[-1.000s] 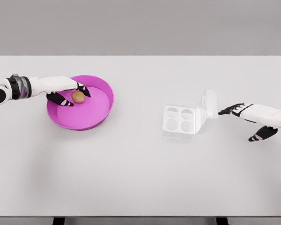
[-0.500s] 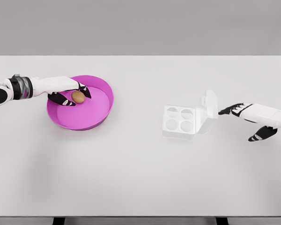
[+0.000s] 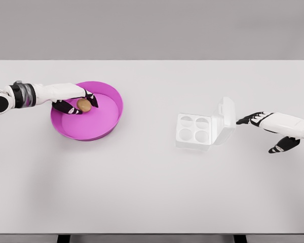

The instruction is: Pack egg into the box and close the box lid

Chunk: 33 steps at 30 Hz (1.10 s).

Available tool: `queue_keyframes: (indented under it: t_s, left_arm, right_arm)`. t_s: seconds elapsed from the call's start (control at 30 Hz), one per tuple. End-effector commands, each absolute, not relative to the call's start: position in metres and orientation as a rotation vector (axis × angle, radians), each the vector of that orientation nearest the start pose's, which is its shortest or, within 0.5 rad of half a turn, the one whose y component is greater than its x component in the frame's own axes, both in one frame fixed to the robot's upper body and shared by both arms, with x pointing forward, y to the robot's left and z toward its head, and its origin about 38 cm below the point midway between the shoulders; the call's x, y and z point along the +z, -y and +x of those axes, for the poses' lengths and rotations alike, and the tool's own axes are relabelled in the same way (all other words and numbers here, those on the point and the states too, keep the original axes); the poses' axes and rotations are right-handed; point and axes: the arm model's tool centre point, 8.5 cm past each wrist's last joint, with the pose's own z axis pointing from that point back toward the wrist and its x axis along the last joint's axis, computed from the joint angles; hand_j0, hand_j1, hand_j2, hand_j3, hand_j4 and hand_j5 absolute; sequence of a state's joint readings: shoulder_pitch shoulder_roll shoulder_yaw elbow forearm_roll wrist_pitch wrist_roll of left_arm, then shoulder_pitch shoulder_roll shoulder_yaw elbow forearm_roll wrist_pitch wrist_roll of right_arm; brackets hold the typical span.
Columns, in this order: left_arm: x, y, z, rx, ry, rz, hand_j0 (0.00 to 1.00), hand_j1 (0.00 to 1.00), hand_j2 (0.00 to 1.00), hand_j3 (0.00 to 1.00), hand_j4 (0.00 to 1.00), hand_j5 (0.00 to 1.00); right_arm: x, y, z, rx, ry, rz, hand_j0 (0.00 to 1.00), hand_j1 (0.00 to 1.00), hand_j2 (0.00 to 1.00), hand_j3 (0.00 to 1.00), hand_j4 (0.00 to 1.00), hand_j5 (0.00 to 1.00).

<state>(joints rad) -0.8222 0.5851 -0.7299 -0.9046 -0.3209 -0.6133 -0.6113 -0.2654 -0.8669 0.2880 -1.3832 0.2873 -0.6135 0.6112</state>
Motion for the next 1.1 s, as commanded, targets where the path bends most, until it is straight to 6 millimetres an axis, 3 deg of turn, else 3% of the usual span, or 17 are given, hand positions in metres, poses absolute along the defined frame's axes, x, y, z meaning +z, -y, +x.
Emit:
queue_keyframes:
  t_s: [0.0, 0.2, 0.4, 0.73, 0.83, 1.07]
  left_arm:
    - [0.152, -0.309, 0.502, -1.864, 1.225, 0.214, 0.6, 0.6, 0.6, 0.6, 0.6, 0.6]
    - [0.151, -0.309, 0.502, -1.862, 1.226, 0.213, 0.49, 0.49, 0.49, 0.49, 0.49, 0.49]
    - [0.154, -0.31, 0.502, -1.851, 1.239, 0.212, 0.44, 0.44, 0.44, 0.44, 0.44, 0.44]
    - [0.158, -0.307, 0.503, -1.854, 1.258, 0.213, 0.41, 0.41, 0.41, 0.41, 0.41, 0.41]
    - [0.168, -0.294, 0.5, -1.885, 1.301, 0.207, 0.4, 0.4, 0.4, 0.4, 0.4, 0.4]
    - [0.18, -0.286, 0.498, -1.898, 1.354, 0.217, 0.39, 0.39, 0.39, 0.39, 0.39, 0.39]
  right_arm:
    - [0.153, 0.398, 0.381, 1.804, 1.259, -0.279, 1.0, 1.0, 1.0, 1.0, 1.0, 1.0]
    - [0.153, 0.398, 0.381, 1.803, 1.261, -0.28, 1.0, 1.0, 1.0, 1.0, 1.0, 1.0]
    - [0.153, 0.398, 0.381, 1.803, 1.261, -0.28, 1.0, 1.0, 1.0, 1.0, 1.0, 1.0]
    - [0.154, 0.399, 0.381, 1.799, 1.263, -0.285, 1.0, 1.0, 1.0, 1.0, 1.0, 1.0]
    - [0.154, 0.399, 0.381, 1.799, 1.262, -0.283, 1.0, 1.0, 1.0, 1.0, 1.0, 1.0]
    - [0.154, 0.399, 0.381, 1.799, 1.262, -0.283, 1.0, 1.0, 1.0, 1.0, 1.0, 1.0]
